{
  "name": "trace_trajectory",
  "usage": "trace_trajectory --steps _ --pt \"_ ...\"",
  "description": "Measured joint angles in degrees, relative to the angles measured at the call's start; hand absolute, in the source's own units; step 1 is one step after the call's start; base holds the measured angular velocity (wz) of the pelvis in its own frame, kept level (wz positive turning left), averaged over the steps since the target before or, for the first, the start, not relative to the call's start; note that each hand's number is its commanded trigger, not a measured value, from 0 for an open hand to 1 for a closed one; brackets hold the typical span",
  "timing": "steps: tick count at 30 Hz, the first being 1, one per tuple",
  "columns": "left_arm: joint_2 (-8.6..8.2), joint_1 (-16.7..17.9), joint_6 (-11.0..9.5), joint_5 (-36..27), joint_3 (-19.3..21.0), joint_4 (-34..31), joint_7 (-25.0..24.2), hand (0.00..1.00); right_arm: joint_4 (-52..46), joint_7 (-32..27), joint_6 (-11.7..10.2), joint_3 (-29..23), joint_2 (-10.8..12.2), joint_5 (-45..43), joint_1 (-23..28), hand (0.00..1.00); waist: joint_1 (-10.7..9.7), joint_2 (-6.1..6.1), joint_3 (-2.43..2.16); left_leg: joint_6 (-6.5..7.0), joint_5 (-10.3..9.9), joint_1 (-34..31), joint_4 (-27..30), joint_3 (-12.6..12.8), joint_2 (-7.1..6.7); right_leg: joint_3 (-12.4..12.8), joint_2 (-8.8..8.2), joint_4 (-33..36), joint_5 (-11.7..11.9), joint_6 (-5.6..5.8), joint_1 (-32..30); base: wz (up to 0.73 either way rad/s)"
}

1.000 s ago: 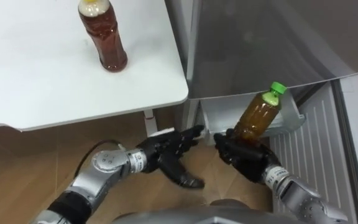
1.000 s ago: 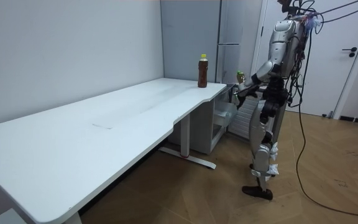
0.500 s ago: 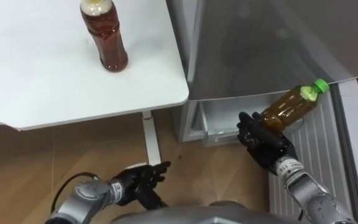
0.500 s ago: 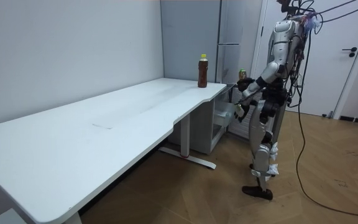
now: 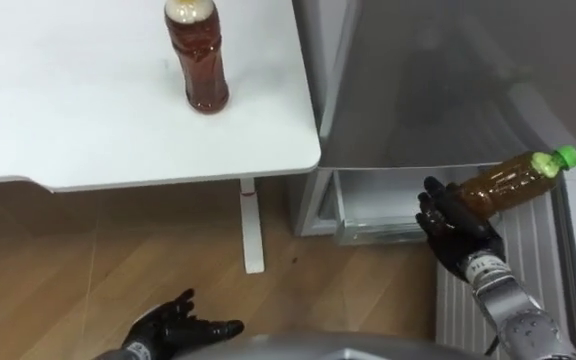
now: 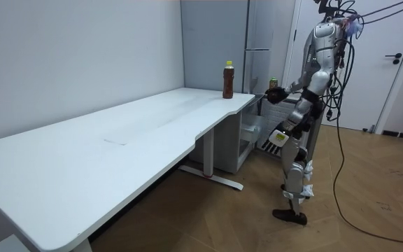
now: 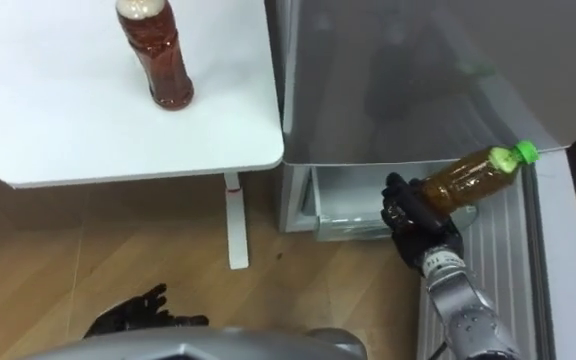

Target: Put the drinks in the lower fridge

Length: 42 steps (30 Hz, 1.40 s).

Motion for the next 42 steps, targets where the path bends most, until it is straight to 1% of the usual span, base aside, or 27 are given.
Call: trace_trajectory --steps 1,2,3,5,7,8,10,11,12,13,15,16,17,18,19,22,23,25,27,29,31,32,34,39,42 --pt "-0.45 -0.18 -0.03 -1.28 1.17 1.07 1.04 0.0 1.62 0.03 -0.01 -0.08 0.0 0.06 -0.52 1.0 0.53 0.04 -0.01 -0.02 -0.01 -0.33 0.28 0.0 0.08 -0.17 0.01 -0.02 -0.02 -0.04 -0.11 0.11" --pt "-0.53 -0.43 -0.02 -1.77 1.41 1.65 1.49 0.0 2.71 -0.07 -0.01 -0.19 0.0 0.09 -0.91 1.0 0.69 0.08 -0.01 -0.02 -0.02 -0.75 0.64 -0.07 0.11 -0.37 0.0 -0.04 -0.03 -0.05 -0.19 0.1" --pt "-0.55 -1.08 0.05 -1.93 1.48 2.47 2.43 0.0 4.24 -0.75 0.01 -0.63 0.0 0.16 -1.65 1.0 1.17 0.27 -0.12 -0.02 -0.02 -1.79 1.01 -0.2 0.12 -0.73 -0.08 0.17 -0.05 -0.09 -0.98 0.17" --pt "-0.55 -1.66 0.16 -3.01 1.57 3.17 3.34 0.0 6.78 -1.93 0.04 -1.13 -0.01 1.62 -3.91 1.0 1.44 0.64 -0.12 -0.01 -0.01 -3.77 1.72 -0.27 0.14 -1.27 -0.25 0.85 -0.04 -0.1 -2.83 0.12" --pt "-0.38 -2.61 0.64 -5.39 1.61 4.91 3.85 0.0 12.87 -4.21 0.04 -1.28 -0.17 5.12 -9.21 1.0 1.69 1.03 -0.24 0.02 0.0 -6.28 2.71 -0.83 0.11 -1.53 -0.44 2.15 -0.11 -0.2 -5.35 0.06" --pt "-0.32 -2.99 0.75 -6.16 1.59 5.45 3.9 0.0 14.01 -4.99 0.04 -1.42 -0.17 5.66 -10.39 1.0 1.75 1.12 -0.2 0.04 0.01 -6.87 2.93 -0.97 0.11 -1.67 -0.46 2.34 -0.11 -0.21 -5.91 0.08" --pt "-0.25 -4.13 1.38 -6.71 1.52 6.58 4.86 0.0 19.23 -6.31 0.03 -1.72 -0.29 6.44 -15.25 1.0 2.46 1.5 -0.04 0.15 0.08 -9.23 3.89 -1.4 0.18 -2.3 -0.57 3.64 -0.09 -0.25 -7.75 0.09" --pt "-0.23 -4.42 1.55 -6.71 1.51 6.67 4.97 0.0 20.63 -6.35 0.03 -1.71 -0.41 6.37 -16.45 1.0 2.72 1.57 0.06 0.15 0.09 -9.94 4.29 -1.53 0.18 -2.43 -0.62 4.14 -0.09 -0.25 -8.47 0.11" --pt "-0.21 -5.3 1.81 -6.73 1.5 6.85 5.16 0.0 23.57 -6.35 0.06 -1.68 -0.73 6.66 -18.84 1.0 3.02 1.69 0.17 0.22 0.13 -11.6 4.95 -1.86 0.17 -2.83 -0.71 4.79 -0.09 -0.25 -10.07 0.11" --pt "-0.21 -6.51 2.05 -7.29 1.35 7.48 5.18 0.0 26.34 -6.31 0.2 -1.7 -1.11 8.08 -21.15 1.0 3.68 1.88 0.45 0.42 0.26 -13.26 5.53 -2.15 0.11 -3.03 -0.85 5.83 -0.1 -0.26 -11.81 0.1" --pt "-0.27 -7.76 2.65 -7.71 1.34 8.32 5.84 0.0 30.3 -6.25 0.3 -1.91 -1.18 9.35 -24.19 1.0 4.62 1.95 0.6 0.55 0.38 -15.52 6.43 -2.36 0.08 -3.13 -1.05 7.33 -0.13 -0.3 -14.32 0.08" --pt "-0.29 -8.47 2.94 -7.97 1.27 8.59 6.26 0.0 32.12 -6.19 0.55 -2.22 -1.15 10.55 -25.6 1.0 4.83 2.02 0.67 0.67 0.48 -17.05 7.06 -2.8 -0.02 -3.79 -1.29 8.23 -0.2 -0.4 -15.7 0.12" --pt "-0.3 -8.71 2.98 -7.97 1.26 8.59 6.4 0.0 32.85 -6.17 0.6 -2.4 -1.12 10.84 -26.14 1.0 5.06 1.99 0.68 0.73 0.59 -17.78 7.22 -2.96 -0.1 -3.96 -1.42 8.51 -0.22 -0.42 -16.36 0.16" --pt "-0.3 -9.19 2.99 -8.15 1.27 8.58 6.55 0.0 33.81 -6.16 1.06 -3.43 -1.14 11.12 -26.76 1.0 5.72 1.83 0.81 0.88 0.87 -19.08 7.52 -3.17 -0.3 -4.22 -1.72 9.17 -0.24 -0.45 -17.69 0.1" --pt "-0.3 -9.49 2.98 -8.4 1.37 8.57 6.98 0.0 34.8 -6.14 1.34 -3.68 -1.28 10.93 -27.58 1.0 6.02 1.57 0.96 1.02 1.17 -20.45 7.78 -3.21 -0.48 -4.39 -2.03 9.74 -0.25 -0.46 -19.17 0.09" --pt "-0.33 -11.07 2.97 -8.35 1.43 8.61 7.98 0.0 35.34 -6.24 1.88 -4.65 -1.81 9.92 -28.83 1.0 6.64 1.42 1.21 1.46 1.53 -24.9 9.69 -3.95 -0.96 -4.96 -2.67 11.44 -0.28 -0.53 -23.1 0.14" --pt "-0.33 -11.44 2.97 -8.31 1.44 8.66 8.29 0.0 35.37 -6.44 2.05 -4.99 -1.86 9.86 -29.06 1.0 7.0 1.29 1.39 1.53 1.69 -25.26 9.72 -3.88 -1.07 -4.93 -2.81 11.66 -0.27 -0.53 -23.56 0.07" --pt "-0.34 -12.49 2.95 -8.29 1.44 9.06 8.77 0.0 35.54 -7.03 2.91 -6.0 -2.66 9.86 -30.35 1.0 7.56 1.24 1.59 1.84 2.17 -27.25 10.25 -3.87 -1.53 -4.87 -3.49 13.26 -0.29 -0.51 -26.02 0.02" --pt "-0.24 -13.09 2.94 -8.38 1.43 9.06 10.05 0.0 36.09 -7.93 2.96 -6.02 -3.5 9.82 -31.94 1.0 7.74 1.42 1.74 2.03 2.28 -29.58 11.36 -3.81 -1.66 -4.53 -3.76 14.74 -0.31 -0.5 -28.53 0.0" --pt "-0.11 -13.55 2.88 -8.43 1.4 9.04 11.3 0.0 36.27 -9.08 2.95 -5.94 -4.11 9.77 -33.33 1.0 7.83 1.39 1.77 2.17 2.58 -31.66 11.9 -3.75 -1.84 -4.31 -4.07 16.07 -0.32 -0.53 -31.01 0.0" --pt "-0.12 -13.95 2.83 -10.03 0.92 9.05 11.9 0.0 37.25 -10.2 2.95 -5.94 -4.93 9.88 -35.03 1.0 8.19 1.6 2.07 2.32 2.78 -33.06 12.52 -3.7 -2.07 -4.32 -4.51 17.09 -0.48 -0.62 -32.62 0.0" --pt "-0.14 -14.0 2.81 -10.57 0.66 9.04 12.19 0.0 37.49 -10.57 2.95 -5.95 -5.12 10.0 -35.31 1.0 8.35 1.6 2.08 2.34 2.83 -33.25 12.5 -3.7 -2.14 -4.24 -4.59 17.08 -0.56 -0.59 -32.92 0.0" --pt "-0.14 -14.52 2.36 -11.28 0.26 9.04 12.66 0.0 38.36 -11.35 2.93 -6.07 -5.63 10.36 -36.41 1.0 9.2 1.31 2.41 2.36 3.12 -34.45 12.56 -3.47 -2.12 -3.82 -4.56 17.4 -0.6 -0.6 -34.43 -0.02" --pt "-0.1 -14.89 2.33 -12.9 -0.36 8.66 13.87 0.0 38.75 -12.19 2.95 -5.71 -5.86 10.06 -38.33 1.0 9.24 1.29 2.44 2.4 3.46 -36.82 12.81 -3.07 -2.21 -3.5 -4.87 18.51 -0.56 -0.76 -37.5 -0.02" --pt "-0.07 -15.41 2.23 -12.85 -1.05 8.56 15.05 0.0 38.71 -12.59 2.95 -5.66 -6.39 10.08 -39.99 1.0 9.26 1.28 2.44 2.44 3.49 -37.37 12.67 -2.75 -2.53 -3.49 -5.49 19.56 -0.99 -0.9 -38.52 0.0"
